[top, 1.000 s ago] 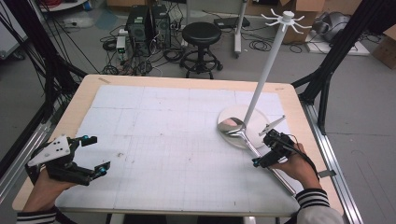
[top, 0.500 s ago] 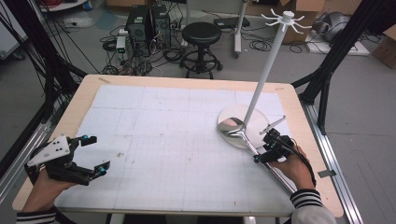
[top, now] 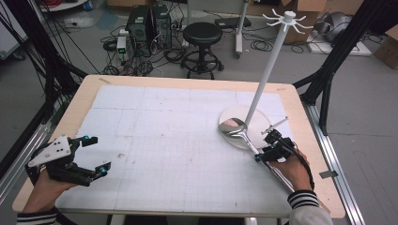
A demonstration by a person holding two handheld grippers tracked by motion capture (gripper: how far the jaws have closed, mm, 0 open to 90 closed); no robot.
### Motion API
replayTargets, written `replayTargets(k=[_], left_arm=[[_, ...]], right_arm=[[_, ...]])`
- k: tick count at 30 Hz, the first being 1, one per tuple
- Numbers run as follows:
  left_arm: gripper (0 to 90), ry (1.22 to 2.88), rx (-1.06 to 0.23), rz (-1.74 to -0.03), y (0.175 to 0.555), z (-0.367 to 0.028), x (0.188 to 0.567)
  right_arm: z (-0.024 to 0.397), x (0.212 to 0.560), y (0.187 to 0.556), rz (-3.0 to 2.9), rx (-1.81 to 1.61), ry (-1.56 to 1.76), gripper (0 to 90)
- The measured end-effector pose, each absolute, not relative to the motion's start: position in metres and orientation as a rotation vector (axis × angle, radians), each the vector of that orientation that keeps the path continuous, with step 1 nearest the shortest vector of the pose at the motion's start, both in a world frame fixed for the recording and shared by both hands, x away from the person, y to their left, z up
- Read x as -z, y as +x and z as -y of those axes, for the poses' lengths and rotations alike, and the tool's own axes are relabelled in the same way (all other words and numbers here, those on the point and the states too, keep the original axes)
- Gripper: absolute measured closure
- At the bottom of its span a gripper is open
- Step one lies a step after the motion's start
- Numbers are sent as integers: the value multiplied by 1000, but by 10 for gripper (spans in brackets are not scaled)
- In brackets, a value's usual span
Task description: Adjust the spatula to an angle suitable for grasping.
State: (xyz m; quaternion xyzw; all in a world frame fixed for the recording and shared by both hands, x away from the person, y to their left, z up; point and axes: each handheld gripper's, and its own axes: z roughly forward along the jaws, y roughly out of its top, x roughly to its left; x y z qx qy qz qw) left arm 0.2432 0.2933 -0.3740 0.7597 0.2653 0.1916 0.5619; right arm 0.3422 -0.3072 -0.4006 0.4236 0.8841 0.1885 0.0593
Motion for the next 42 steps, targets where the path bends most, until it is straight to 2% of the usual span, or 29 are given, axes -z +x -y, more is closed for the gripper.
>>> replayTargets(k=[10,17,26,42], left_arm=[[18,1786,-451,-622,243,-293,374],[18,1786,-451,-624,243,-293,374],[18,1784,-451,-625,243,-294,374],[18,1784,-451,-633,244,-295,375]], right_arm=[[304,407,345,-2701,-531,1287,609],[300,408,346,-2704,-504,1292,714],[300,408,347,-2679,-504,1346,744],[294,394,340,-2734,-538,1200,750]])
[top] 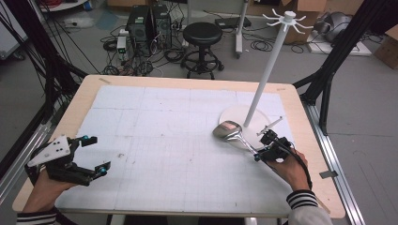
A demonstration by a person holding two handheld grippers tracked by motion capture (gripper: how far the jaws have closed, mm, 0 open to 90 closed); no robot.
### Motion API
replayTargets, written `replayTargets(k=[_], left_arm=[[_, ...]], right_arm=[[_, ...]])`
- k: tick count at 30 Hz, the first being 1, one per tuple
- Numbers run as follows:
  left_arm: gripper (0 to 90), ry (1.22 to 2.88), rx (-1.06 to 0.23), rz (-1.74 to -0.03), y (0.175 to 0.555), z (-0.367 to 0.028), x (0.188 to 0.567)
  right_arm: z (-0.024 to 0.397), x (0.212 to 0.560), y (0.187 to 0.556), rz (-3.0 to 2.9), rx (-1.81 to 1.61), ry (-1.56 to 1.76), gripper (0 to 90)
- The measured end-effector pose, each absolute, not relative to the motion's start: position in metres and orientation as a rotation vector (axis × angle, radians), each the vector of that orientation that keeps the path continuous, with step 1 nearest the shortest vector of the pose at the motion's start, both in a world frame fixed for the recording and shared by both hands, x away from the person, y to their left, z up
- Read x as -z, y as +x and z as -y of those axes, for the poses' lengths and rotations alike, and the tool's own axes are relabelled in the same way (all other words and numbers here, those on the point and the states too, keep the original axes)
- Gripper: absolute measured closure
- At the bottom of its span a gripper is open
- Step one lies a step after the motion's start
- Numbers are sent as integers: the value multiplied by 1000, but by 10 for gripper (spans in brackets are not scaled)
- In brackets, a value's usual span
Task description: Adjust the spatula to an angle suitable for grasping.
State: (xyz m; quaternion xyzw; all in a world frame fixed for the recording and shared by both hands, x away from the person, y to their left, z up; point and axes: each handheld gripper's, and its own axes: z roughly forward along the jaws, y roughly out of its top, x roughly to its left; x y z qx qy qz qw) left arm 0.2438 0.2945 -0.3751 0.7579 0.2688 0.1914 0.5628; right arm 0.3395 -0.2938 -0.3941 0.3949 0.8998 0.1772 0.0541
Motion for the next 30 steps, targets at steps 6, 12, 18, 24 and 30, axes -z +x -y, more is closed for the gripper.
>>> replayTargets(k=[6,12,18,24,30], left_arm=[[18,1788,-453,-628,244,-295,374],[18,1785,-451,-629,244,-295,375],[18,1783,-454,-623,244,-294,374],[18,1784,-454,-623,243,-295,373],[18,1790,-453,-617,244,-294,373]], right_arm=[[287,380,336,-2748,-582,1113,750],[276,365,332,-2773,-659,1016,750],[258,353,328,-2807,-712,897,750],[239,344,324,-2834,-757,794,750],[222,339,323,-2867,-790,690,750]])
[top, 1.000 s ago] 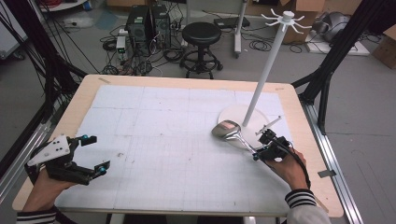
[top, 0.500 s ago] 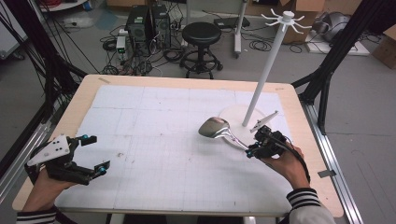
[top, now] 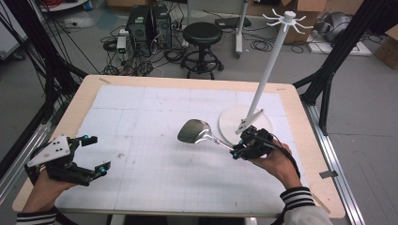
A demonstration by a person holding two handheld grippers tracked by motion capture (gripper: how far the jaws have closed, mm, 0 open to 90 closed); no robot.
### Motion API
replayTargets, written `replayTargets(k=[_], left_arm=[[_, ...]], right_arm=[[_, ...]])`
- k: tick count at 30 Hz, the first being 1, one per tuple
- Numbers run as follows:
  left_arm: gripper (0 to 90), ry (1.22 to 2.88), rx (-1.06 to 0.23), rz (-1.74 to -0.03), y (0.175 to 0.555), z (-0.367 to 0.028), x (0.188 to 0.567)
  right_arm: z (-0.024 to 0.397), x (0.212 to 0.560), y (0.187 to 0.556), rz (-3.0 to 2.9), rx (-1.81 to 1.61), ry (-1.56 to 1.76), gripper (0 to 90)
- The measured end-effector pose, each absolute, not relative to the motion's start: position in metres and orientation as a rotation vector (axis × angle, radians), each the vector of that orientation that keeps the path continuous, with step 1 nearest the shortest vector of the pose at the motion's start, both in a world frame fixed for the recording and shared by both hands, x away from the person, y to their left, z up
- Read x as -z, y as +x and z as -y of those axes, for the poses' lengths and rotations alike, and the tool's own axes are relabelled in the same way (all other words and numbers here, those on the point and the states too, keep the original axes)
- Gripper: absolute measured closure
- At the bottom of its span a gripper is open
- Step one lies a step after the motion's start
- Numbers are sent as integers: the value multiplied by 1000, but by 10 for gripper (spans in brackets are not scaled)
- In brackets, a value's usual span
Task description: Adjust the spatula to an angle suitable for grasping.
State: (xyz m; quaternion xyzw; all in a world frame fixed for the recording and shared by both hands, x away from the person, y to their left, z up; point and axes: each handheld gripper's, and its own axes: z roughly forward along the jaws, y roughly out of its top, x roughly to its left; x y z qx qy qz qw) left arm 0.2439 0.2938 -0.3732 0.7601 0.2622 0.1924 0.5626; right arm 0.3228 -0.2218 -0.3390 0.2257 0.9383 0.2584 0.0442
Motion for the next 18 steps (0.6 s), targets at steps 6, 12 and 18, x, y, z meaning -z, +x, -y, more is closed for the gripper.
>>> replayTargets(k=[6,12,18], left_arm=[[18,1787,-452,-619,244,-293,373],[18,1785,-453,-614,244,-294,373],[18,1785,-453,-613,243,-295,372]], right_arm=[[201,336,322,-2908,-788,590,750],[178,333,320,-2936,-807,457,750],[158,335,320,-2954,-815,374,750]])
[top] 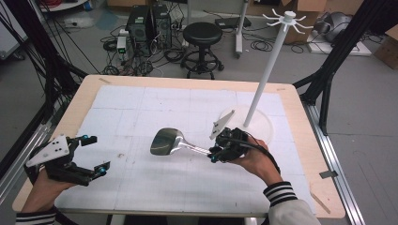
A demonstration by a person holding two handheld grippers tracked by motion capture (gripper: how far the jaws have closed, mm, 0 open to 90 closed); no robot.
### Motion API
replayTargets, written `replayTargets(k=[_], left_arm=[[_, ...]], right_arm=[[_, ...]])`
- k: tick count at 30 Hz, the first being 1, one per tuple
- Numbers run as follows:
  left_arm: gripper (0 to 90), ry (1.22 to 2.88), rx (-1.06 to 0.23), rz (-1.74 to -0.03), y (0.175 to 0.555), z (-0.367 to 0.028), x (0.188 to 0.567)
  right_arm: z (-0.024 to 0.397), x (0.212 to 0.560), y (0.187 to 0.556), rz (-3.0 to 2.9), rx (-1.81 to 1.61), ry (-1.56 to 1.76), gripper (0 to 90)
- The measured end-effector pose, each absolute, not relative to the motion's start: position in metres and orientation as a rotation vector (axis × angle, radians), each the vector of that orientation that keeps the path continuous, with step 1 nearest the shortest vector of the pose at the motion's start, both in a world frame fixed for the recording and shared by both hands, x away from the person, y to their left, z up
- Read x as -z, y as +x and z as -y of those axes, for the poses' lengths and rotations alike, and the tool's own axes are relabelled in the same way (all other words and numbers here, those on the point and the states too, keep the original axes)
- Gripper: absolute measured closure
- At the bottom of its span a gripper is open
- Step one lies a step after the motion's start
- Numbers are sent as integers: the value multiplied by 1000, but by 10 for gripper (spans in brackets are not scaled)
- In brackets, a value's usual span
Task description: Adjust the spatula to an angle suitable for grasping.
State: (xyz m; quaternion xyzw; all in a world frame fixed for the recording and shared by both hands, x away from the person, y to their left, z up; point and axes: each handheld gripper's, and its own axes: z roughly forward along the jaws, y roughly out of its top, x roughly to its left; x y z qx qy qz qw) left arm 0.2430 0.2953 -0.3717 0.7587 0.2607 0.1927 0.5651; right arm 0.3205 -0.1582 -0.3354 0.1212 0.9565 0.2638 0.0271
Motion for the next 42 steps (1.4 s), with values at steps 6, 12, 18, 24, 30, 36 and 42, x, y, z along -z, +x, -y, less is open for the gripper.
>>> replayTargets(k=[6,12,18,24,30,36,42], left_arm=[[18,1784,-451,-612,243,-295,372],[18,1787,-452,-612,243,-295,372],[18,1787,-453,-613,243,-295,372],[18,1785,-455,-612,242,-296,372],[18,1789,-457,-607,242,-295,371],[18,1786,-456,-606,241,-296,370],[18,1790,-454,-604,241,-296,371]], right_arm=[[142,339,320,-2962,-803,274,750],[128,345,317,-2969,-808,192,750],[119,352,317,-2979,-844,168,750],[106,362,316,-2981,-887,135,750],[92,371,315,-2990,-877,97,750],[82,379,314,-2996,-913,90,750],[70,388,312,-3021,-898,41,750]])
